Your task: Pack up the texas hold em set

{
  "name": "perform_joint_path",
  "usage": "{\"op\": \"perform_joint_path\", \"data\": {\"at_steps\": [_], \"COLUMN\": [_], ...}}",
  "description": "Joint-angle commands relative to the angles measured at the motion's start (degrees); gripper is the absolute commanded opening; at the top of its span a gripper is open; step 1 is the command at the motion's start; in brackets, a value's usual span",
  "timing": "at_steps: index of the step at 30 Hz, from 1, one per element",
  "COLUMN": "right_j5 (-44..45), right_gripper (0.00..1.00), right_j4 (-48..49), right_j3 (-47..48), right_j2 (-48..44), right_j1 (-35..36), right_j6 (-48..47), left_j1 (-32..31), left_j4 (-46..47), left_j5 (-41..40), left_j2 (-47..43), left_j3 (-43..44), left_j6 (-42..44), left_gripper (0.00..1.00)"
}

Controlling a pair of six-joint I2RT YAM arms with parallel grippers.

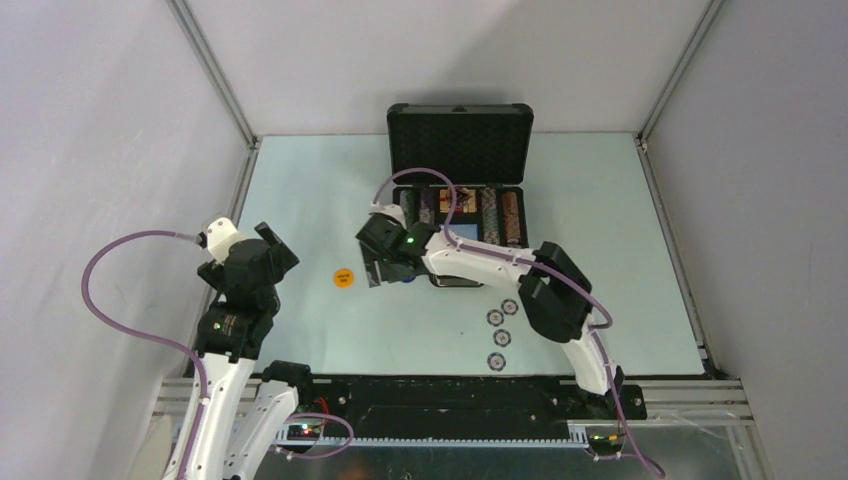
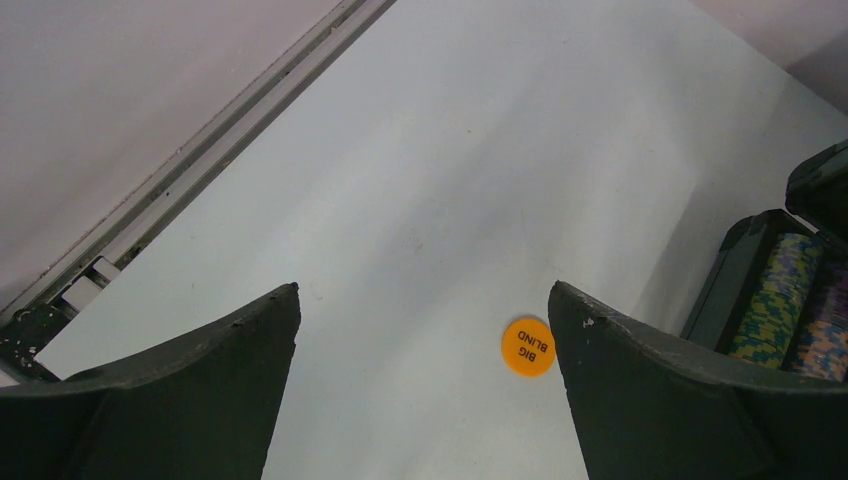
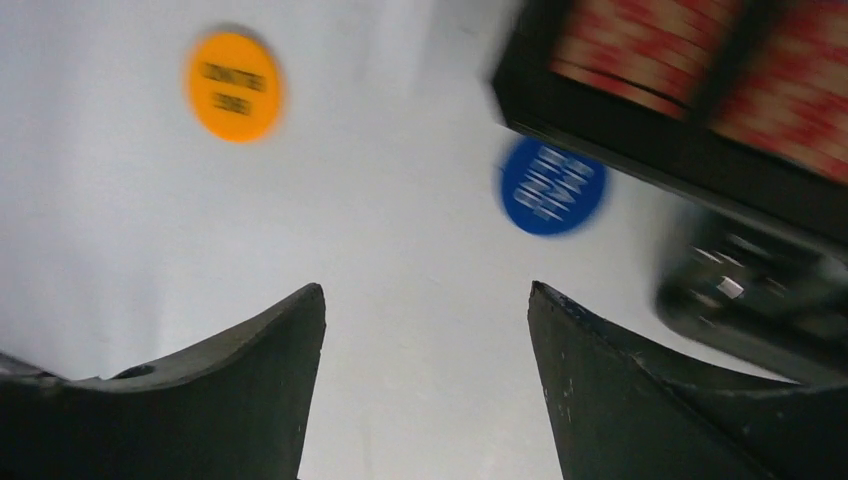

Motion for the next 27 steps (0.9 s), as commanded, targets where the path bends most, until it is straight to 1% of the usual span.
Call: {"op": "perform_joint_path", "data": {"at_steps": [1,5,6,8,12,19,27], "right_j5": [-2.24,-3.59,-3.84,-4.22,-4.16,-2.54,-4.61], "right_gripper": [0.79,0.82,0.83,0.85,0.88,0.86,0.83], "right_j4": [4.30,5.46,5.22,4.22,3.23,9.08,10.74], "right_j3": [10.73,18.89,20.60,27.24,35.33,35.73,38.15], "right_j2": [6.43,13.08,15.52,19.37,25.39,29.18,32.81], "right_j1": [2.17,2.45,2.41,2.41,2.54,3.10,3.28], "right_j6": [-2.81,-4.02,-4.64,-5.45,-8.00,-14.99,-18.54], "left_j1": [-0.12,-0.11,-0.15,-0.10,-0.15,-0.16,-0.11], "left_j4": [0.90,0.96,0.96,0.88,0.94,0.97,0.96], "left_j5": [0.29,0.16,0.16,0.21,0.28,0.42,0.33], "left_j2": [-0.08,-0.44,-0.45,-0.42,-0.46,-0.41,-0.28], "left_j3": [2.07,2.08,2.12,2.16,2.12,2.15,2.14], "left_j6": [1.13,1.13,1.13,1.13,1.18,1.13,1.13], "left_gripper": [0.98,0.98,0.98,0.98,0.98,0.98,0.98]}}
